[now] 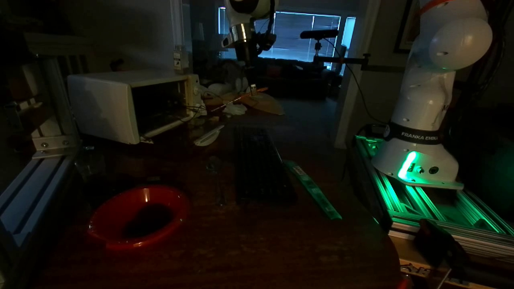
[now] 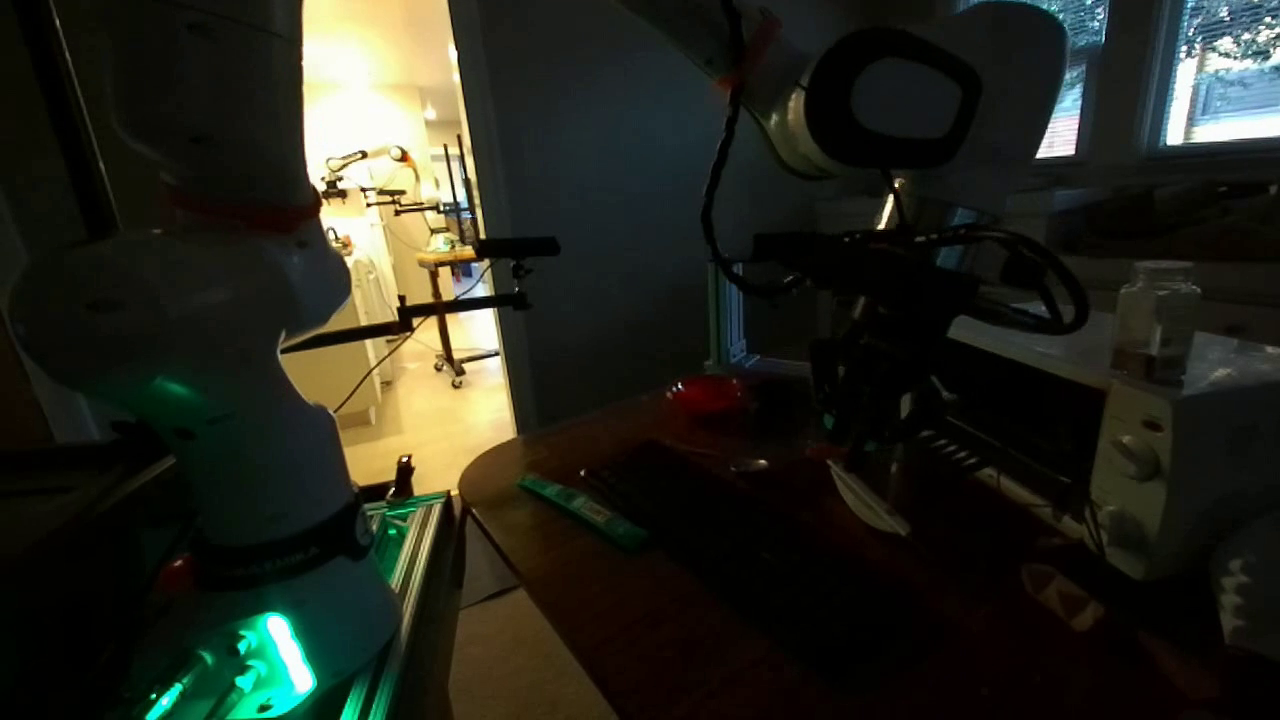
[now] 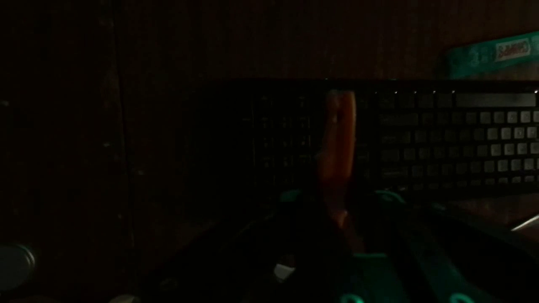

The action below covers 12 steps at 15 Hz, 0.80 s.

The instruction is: Pick up the computer mouse and put it in the microwave

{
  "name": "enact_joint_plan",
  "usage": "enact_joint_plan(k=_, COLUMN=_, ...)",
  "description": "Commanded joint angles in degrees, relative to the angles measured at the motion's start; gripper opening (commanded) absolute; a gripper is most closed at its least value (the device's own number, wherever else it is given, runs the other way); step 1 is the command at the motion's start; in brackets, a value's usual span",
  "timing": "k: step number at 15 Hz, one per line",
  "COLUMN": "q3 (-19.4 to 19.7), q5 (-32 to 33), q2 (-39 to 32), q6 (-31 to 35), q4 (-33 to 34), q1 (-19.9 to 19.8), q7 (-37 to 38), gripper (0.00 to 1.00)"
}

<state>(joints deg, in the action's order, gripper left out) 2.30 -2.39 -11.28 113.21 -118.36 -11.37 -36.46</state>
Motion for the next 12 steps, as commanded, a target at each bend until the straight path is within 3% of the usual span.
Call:
enact_joint_plan(k=1, q3=2.42, q5=-4.51, q2=7.43, q6=5.26, q4=-8.75, q1=-0.93, q7=1.35, gripper=0.05)
enact_joint_plan(k=7, q3=8.59, q5=-10.38, q2=12.07, q6=7.81, q4=-14.38, q1=-3.2, q7=3.96, gripper=0.05)
enact_joint_plan(k=12, q3=13.18, q5=-13.39, q2=10.95, q6=13.28, q4=-15.9, q1=-5.62, q7=5.49, gripper=0.05)
